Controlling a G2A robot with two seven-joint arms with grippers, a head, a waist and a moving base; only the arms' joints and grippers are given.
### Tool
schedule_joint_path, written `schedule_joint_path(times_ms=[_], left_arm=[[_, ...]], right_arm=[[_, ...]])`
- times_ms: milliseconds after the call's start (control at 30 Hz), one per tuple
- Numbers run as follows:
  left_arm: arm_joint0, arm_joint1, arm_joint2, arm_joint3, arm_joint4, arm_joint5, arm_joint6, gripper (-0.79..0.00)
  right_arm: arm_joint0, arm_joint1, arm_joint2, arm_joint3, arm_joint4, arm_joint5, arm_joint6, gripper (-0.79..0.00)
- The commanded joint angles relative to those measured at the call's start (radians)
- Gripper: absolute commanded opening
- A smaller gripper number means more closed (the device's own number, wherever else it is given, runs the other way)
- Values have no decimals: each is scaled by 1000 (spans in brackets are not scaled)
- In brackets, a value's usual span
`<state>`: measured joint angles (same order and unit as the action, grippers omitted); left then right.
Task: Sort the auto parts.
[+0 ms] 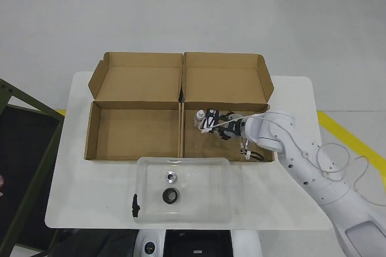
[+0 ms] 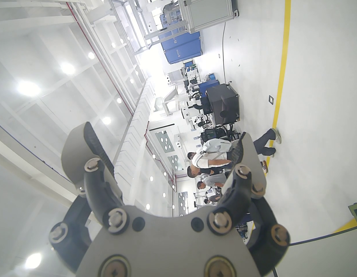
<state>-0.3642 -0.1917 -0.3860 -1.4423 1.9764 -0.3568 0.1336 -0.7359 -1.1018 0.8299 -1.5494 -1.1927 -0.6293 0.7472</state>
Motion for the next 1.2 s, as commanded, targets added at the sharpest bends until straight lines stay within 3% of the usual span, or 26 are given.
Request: schedule_joint_path(times_ms=[0, 267, 467, 767, 1167], left_arm=[[0, 0, 0, 0, 0, 0, 0, 0], [0, 0, 0, 0, 0, 0, 0, 0], [0, 0, 0, 0, 0, 0, 0, 0], [0, 0, 0, 0, 0, 0, 0, 0], [0, 0, 0, 0, 0, 0, 0, 0]], right_arm=[[-25, 11, 39, -41, 13, -5, -7, -446], [-147, 47, 166, -224, 65, -55, -66, -440], [-254, 60, 188, -356, 54, -81, -140, -449], [-319, 61, 143, -464, 26, -115, -189, -437], [-285, 30, -6, -427, -29, -111, -225, -443]])
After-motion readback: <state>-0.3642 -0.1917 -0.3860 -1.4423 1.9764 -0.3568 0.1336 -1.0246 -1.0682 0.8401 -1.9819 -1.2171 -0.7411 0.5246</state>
